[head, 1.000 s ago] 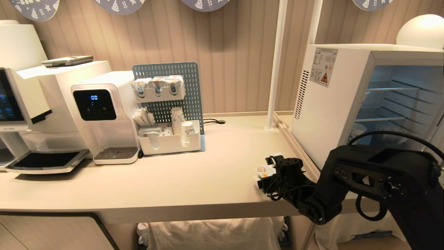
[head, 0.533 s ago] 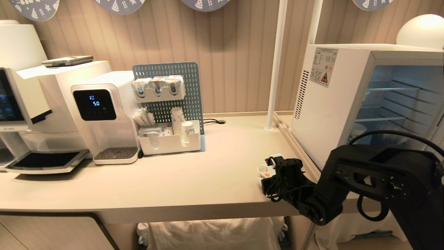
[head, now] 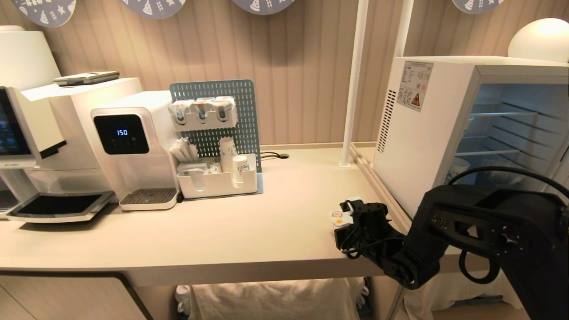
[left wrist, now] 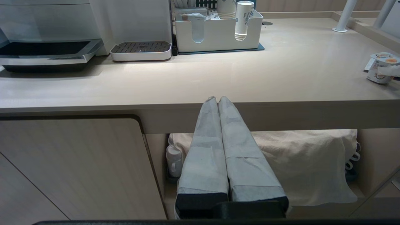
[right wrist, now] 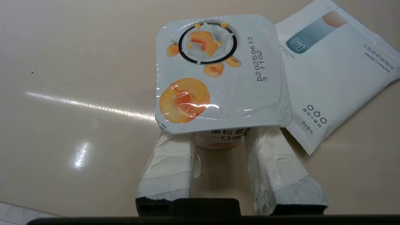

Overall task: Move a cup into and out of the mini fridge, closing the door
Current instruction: Put the yoghurt in the freezer

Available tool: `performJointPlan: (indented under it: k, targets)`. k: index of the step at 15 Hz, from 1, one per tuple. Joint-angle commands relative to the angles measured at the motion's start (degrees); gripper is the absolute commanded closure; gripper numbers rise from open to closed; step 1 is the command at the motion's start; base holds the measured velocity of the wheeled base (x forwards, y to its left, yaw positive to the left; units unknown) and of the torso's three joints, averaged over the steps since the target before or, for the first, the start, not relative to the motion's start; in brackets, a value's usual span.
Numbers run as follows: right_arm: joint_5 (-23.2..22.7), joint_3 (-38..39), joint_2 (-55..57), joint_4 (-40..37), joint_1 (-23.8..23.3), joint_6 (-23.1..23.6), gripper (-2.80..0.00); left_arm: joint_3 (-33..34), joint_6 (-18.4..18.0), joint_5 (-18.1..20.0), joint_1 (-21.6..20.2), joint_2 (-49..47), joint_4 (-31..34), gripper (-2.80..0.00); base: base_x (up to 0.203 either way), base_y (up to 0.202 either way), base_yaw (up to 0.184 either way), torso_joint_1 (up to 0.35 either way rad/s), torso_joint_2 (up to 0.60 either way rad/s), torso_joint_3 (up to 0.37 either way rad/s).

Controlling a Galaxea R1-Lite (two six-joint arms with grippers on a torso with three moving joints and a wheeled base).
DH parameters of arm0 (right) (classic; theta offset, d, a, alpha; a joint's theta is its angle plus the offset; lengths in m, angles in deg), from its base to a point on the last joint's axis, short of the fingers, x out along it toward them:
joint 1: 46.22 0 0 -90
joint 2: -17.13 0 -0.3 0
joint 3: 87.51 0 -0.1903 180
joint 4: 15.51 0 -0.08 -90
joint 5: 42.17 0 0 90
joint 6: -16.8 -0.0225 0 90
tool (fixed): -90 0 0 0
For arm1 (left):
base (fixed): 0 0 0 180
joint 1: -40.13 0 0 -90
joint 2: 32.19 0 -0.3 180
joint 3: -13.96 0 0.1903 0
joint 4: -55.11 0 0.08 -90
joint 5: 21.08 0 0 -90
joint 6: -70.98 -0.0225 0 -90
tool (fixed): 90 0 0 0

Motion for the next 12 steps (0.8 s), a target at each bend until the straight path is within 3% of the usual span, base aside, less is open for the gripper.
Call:
performJointPlan:
  k: [1, 3, 6, 10, 12]
  targets:
    - [0.1, 1.0, -1.0, 0.4, 0.0, -0.8, 0.0, 0.1, 0.0, 0.0, 0.0, 0.0, 0.0, 0.0, 0.0, 0.0, 0.0, 0.0, 0.0, 0.0]
    - [0.1, 2.3, -2.2, 0.6, 0.0, -1.3, 0.0, 0.1, 0.1, 0.0, 0.0, 0.0, 0.0, 0.0, 0.0, 0.0, 0.0, 0.0, 0.0, 0.0]
    - [0.5, 11.3, -10.3, 5.0, 0.5, -2.3, 0.0, 0.1, 0.2, -0.1, 0.0, 0.0, 0.0, 0.0, 0.0, 0.0, 0.0, 0.0, 0.0, 0.0]
    - [3.4, 25.7, -29.6, 8.3, 1.1, -2.3, 0.0, 0.1, 0.4, -0.1, 0.0, 0.0, 0.0, 0.0, 0.0, 0.0, 0.0, 0.0, 0.0, 0.0]
    - [8.4, 32.4, -42.5, 7.9, 2.5, -1.8, 0.0, 0.1, 0.5, -0.2, 0.0, 0.0, 0.0, 0.0, 0.0, 0.0, 0.0, 0.0, 0.0, 0.0]
